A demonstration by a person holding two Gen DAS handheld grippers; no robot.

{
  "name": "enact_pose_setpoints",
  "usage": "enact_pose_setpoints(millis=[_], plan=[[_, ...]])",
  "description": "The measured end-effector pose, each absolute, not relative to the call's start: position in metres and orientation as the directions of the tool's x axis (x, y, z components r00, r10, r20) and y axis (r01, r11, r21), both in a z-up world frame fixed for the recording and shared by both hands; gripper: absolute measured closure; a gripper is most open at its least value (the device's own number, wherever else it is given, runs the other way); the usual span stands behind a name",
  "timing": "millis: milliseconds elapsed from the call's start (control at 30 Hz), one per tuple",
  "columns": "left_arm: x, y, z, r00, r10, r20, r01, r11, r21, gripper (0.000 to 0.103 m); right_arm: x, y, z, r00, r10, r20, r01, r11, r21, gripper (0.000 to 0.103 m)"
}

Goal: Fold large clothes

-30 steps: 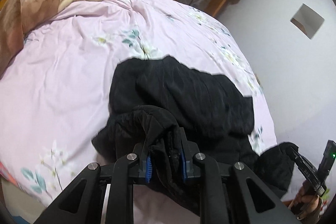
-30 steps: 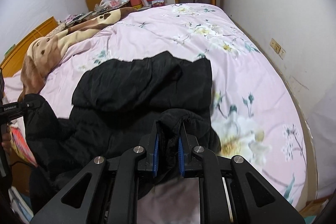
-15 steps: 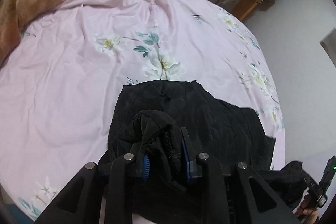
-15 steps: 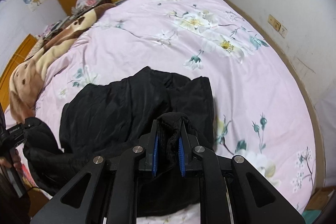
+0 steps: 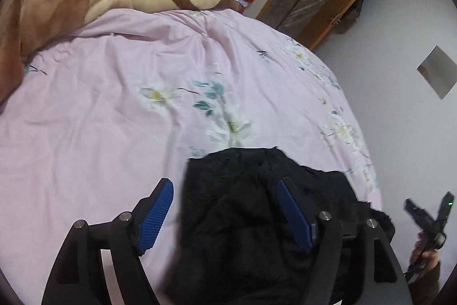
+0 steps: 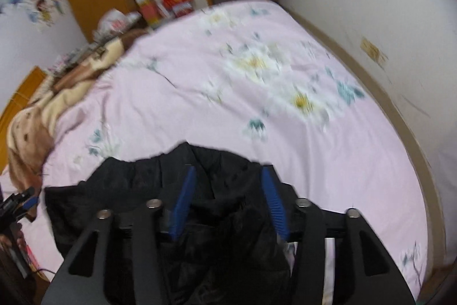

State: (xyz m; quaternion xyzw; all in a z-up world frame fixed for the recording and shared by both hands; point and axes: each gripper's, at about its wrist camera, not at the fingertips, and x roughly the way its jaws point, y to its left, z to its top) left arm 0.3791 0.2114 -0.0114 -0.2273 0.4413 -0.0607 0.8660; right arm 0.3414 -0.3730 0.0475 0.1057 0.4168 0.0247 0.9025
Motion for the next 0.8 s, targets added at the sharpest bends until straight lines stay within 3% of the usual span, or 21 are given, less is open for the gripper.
enact_pose_setpoints(millis=[167,267,367,467,700,733,800], plan=[[0.373,0.213,-0.032,0.572,-0.382,-0.725,-0.001,0.884,-0.467,0.025,0.318,-0.390,0.040,0.665,0.229,-0.711,-0.097,0.970,0.222,0.034],[0.381,0.196,-0.049,0.496,-0.445,-0.746,0.083,0.879,-0.469,0.017,0.314,-0.397,0.018,0.619,0.271,-0.738,-0.140,0.962,0.235,0.031],[0.387,0.178,-0.054,0.496,-0.391,-0.775,0.110,0.914,-0.390,0.017,0.320,-0.399,-0.009,0.571,0.282,-0.771,-0.145,0.959,0.243,0.031],[0.398,0.162,-0.058,0.458,-0.452,-0.766,0.169,0.890,-0.424,0.017,0.329,-0.396,-0.025,0.548,0.333,-0.767,-0.163,0.942,0.293,0.031],[0.417,0.141,-0.071,0.422,-0.413,-0.807,0.166,0.911,-0.379,0.017,0.346,-0.374,-0.039,0.474,0.367,-0.800,-0.237,0.929,0.285,0.031],[0.418,0.140,-0.073,0.418,-0.407,-0.812,0.155,0.913,-0.378,0.018,0.349,-0.371,-0.041,0.465,0.346,-0.815,-0.231,0.936,0.265,0.031],[0.419,0.138,-0.076,0.421,-0.390,-0.819,0.145,0.920,-0.364,0.032,0.351,-0.370,-0.042,0.462,0.323,-0.826,-0.214,0.944,0.249,0.040]])
